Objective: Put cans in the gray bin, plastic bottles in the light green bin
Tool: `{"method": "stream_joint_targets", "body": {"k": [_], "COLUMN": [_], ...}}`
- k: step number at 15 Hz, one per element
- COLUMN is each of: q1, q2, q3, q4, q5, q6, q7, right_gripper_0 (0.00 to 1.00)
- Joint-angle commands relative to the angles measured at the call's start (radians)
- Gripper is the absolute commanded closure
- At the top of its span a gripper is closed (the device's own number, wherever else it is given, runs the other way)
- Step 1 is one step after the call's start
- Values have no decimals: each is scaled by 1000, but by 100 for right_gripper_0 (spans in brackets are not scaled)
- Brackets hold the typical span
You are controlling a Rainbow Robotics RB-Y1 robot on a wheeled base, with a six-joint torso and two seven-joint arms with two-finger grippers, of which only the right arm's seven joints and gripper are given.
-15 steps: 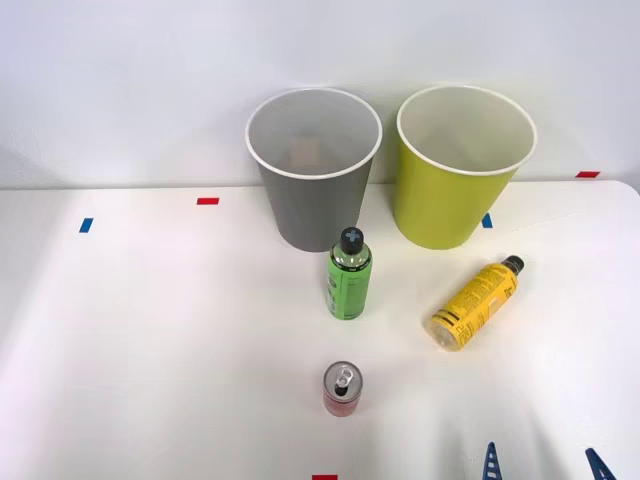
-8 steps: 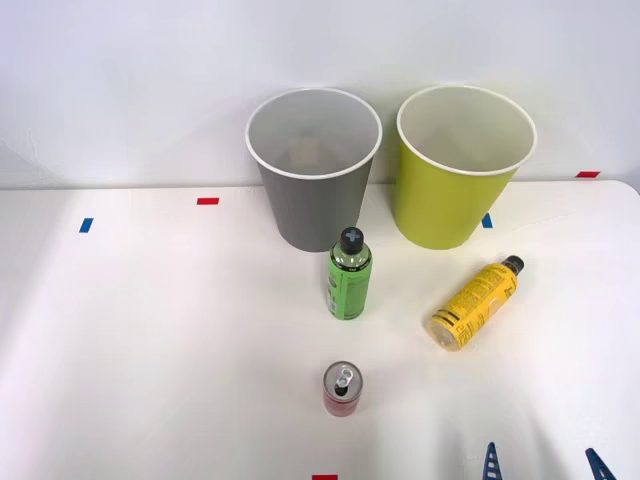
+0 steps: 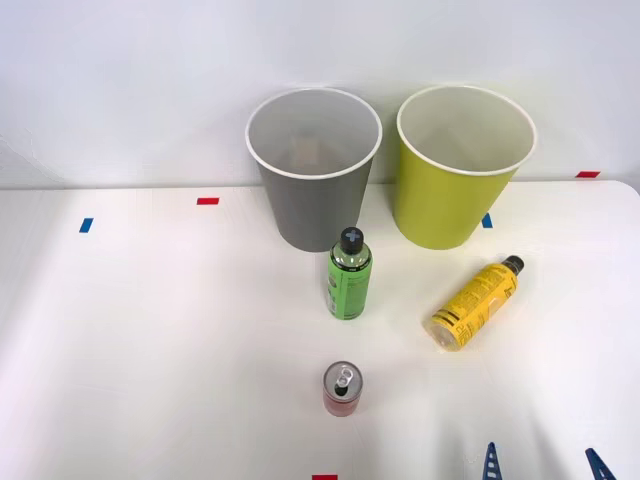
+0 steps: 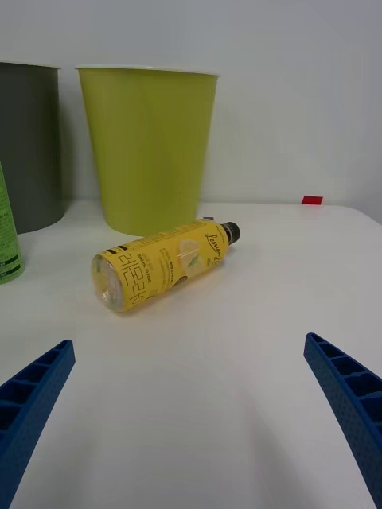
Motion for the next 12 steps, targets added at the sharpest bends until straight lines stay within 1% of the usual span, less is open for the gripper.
{"method": "stream_joint_targets", "body": {"k": [1, 8, 9, 10, 12], "q1": [0, 0, -20, -25, -37], "q2": [0, 0, 11, 15, 23], "q3": [0, 0, -6, -8, -37], "q4": [0, 0, 28, 35, 34], "q5": [0, 0, -8, -6, -3], "q6": [0, 0, 8, 0, -3], "q7": [0, 0, 0, 0, 0], "right_gripper_0": [0, 0, 0, 0, 0]}}
